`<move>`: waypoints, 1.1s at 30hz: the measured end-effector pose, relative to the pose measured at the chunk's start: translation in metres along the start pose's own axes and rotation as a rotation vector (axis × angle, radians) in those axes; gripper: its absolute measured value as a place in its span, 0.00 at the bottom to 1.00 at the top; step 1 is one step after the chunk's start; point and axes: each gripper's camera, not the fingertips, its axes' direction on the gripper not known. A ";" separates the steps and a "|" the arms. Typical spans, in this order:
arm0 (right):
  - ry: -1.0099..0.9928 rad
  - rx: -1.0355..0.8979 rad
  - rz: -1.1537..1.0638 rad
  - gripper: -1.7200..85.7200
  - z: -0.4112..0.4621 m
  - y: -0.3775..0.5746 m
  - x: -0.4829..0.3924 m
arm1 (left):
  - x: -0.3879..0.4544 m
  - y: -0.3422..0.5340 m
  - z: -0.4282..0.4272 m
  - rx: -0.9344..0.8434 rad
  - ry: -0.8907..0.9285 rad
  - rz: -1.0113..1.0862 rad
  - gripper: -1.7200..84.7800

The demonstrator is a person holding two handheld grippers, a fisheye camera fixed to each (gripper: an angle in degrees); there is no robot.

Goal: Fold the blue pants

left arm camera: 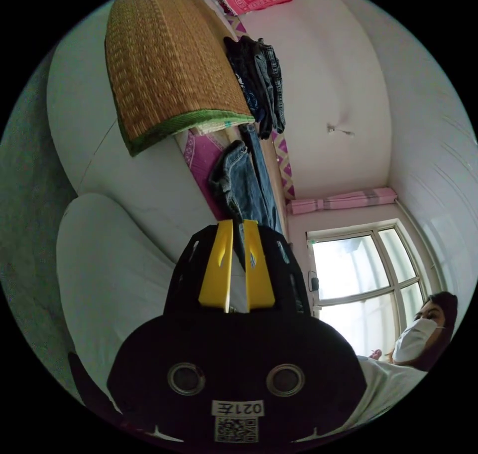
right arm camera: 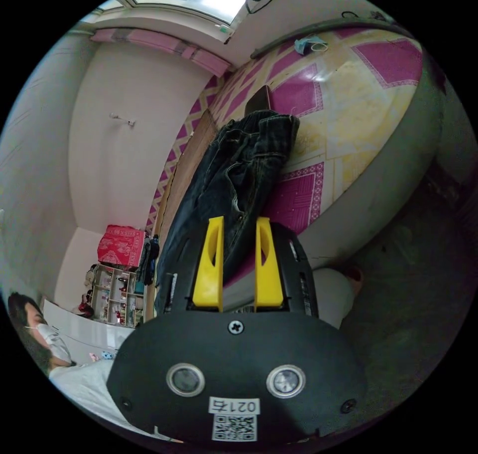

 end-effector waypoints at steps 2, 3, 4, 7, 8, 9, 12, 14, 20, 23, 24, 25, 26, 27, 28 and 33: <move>-0.017 -0.013 0.011 0.12 0.003 -0.001 0.000 | 0.004 -0.003 0.005 0.000 -0.009 0.011 0.03; -0.025 -0.028 0.018 0.12 0.006 -0.001 -0.001 | 0.006 -0.004 0.010 -0.003 -0.020 0.019 0.03; -0.027 -0.039 0.020 0.11 0.008 -0.001 -0.001 | 0.008 -0.006 0.015 -0.002 -0.027 0.022 0.02; -0.038 -0.067 0.041 0.06 0.017 -0.003 -0.002 | 0.018 -0.008 0.028 -0.010 -0.053 0.060 0.01; -0.067 -0.064 0.045 0.05 0.017 -0.005 -0.003 | 0.020 -0.009 0.030 -0.012 -0.055 0.070 0.01; -0.100 -0.064 0.045 0.04 0.016 -0.010 -0.006 | 0.027 -0.011 0.033 -0.021 -0.060 0.092 0.01; -0.185 -0.076 0.013 0.04 0.016 -0.030 -0.026 | 0.054 -0.021 0.040 -0.046 -0.033 0.157 0.01; -0.226 -0.089 -0.018 0.03 0.018 -0.050 -0.047 | 0.083 -0.032 0.047 -0.071 -0.037 0.225 0.01; -0.295 -0.126 -0.122 0.04 0.062 -0.152 -0.137 | 0.206 -0.103 0.104 -0.164 -0.165 0.512 0.01; -0.244 -0.170 -0.134 0.05 0.116 -0.206 -0.168 | 0.250 -0.148 0.162 -0.217 -0.259 0.582 0.01; -0.214 -0.186 -0.113 0.05 0.143 -0.226 -0.172 | 0.258 -0.167 0.191 -0.242 -0.292 0.568 0.01; -0.197 -0.193 -0.102 0.05 0.157 -0.235 -0.173 | 0.261 -0.185 0.222 -0.267 -0.316 0.548 0.01; -0.165 -0.210 -0.072 0.06 0.186 -0.252 -0.172 | 0.260 -0.194 0.238 -0.280 -0.329 0.534 0.01; -0.133 -0.222 -0.042 0.06 0.213 -0.266 -0.168 | 0.256 -0.212 0.270 -0.308 -0.356 0.504 0.01; -0.110 -0.238 -0.031 0.07 0.228 -0.271 -0.166 | 0.248 -0.227 0.302 -0.333 -0.395 0.475 0.01; -0.098 -0.242 -0.021 0.10 0.278 -0.277 -0.165 | 0.209 -0.260 0.375 -0.361 -0.531 0.389 0.01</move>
